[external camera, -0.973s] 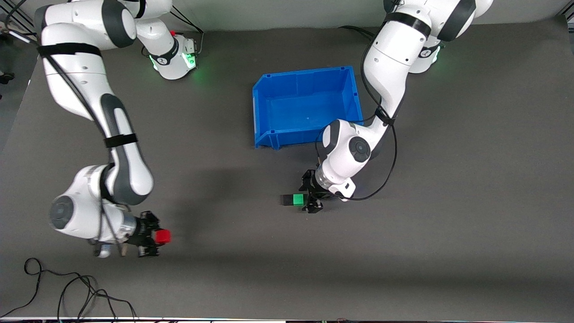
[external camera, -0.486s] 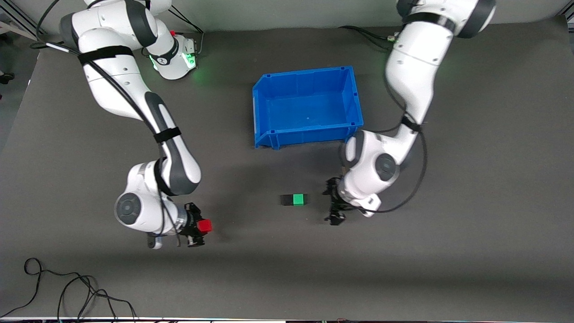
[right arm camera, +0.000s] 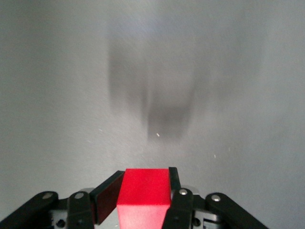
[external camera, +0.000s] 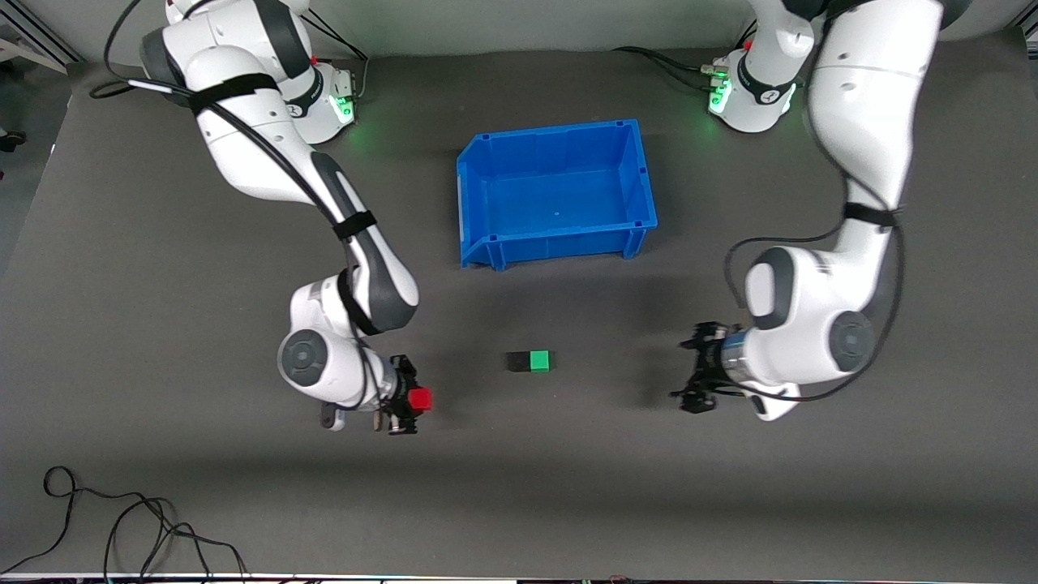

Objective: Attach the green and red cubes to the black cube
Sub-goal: 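Place the red cube against the black cube while the left gripper withdraws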

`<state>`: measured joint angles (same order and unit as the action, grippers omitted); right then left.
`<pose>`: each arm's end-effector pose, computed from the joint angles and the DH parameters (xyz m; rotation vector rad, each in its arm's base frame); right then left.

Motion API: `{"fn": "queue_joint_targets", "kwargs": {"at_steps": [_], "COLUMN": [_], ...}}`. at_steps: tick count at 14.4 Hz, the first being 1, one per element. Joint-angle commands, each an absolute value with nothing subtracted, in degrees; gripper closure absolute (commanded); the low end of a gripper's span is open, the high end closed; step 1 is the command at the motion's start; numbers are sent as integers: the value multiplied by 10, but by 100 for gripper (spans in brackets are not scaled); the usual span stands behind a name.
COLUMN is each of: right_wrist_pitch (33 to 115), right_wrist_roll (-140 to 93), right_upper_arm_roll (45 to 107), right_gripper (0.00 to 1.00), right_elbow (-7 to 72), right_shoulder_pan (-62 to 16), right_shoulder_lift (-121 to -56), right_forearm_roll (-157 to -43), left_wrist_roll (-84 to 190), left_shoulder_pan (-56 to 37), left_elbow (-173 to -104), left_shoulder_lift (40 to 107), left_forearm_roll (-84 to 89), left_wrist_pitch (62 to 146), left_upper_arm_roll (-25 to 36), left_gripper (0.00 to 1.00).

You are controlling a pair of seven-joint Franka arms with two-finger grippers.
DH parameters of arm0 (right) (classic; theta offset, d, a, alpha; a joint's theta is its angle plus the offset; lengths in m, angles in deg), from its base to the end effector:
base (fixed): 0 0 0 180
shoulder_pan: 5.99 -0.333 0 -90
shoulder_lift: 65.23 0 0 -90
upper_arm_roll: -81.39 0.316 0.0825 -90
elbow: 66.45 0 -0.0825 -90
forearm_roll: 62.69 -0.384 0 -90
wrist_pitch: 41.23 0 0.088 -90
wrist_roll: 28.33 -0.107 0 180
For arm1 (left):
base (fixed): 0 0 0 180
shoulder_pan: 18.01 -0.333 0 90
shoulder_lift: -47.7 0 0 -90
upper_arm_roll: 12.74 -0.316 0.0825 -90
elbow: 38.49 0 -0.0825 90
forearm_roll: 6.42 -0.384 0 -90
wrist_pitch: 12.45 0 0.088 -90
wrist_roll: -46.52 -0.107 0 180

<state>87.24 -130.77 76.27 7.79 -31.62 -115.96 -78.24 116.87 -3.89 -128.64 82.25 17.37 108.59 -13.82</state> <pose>0.6973 0.2869 0.2173 -2.1418 2.1130 0.1511 0.6705 -0.1763 0.2864 2.3768 1.6697 -0.3971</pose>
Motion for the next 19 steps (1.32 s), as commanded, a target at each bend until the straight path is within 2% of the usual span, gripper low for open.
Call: {"fn": "queue_joint_targets", "kwargs": {"at_steps": [1, 8, 13, 19], "right_wrist_pitch": [876, 890, 896, 913], "right_wrist_roll": [-1358, -1418, -1443, -1476], "right_upper_arm_roll": [761, 786, 787, 787], "right_gripper": [100, 100, 100, 100], "right_elbow": [40, 27, 29, 29], "right_shoulder_pan": [-332, -355, -373, -401], "right_shoulder_lift": [-1197, -1207, -1225, -1228], "right_forearm_roll": [-794, -795, -795, -795], "left_wrist_roll": [1093, 939, 717, 604], "left_shoulder_pan": [-67, -123, -155, -157], "left_elbow": [-1303, -1300, -1300, -1306], "left_shoulder_lift": [772, 692, 654, 613], "left_forearm_roll": [134, 43, -2, -36], "left_wrist_pitch": [1023, 911, 909, 900], "left_upper_arm_roll": [-135, -134, -135, -135], "left_gripper": [0, 0, 0, 0]}}
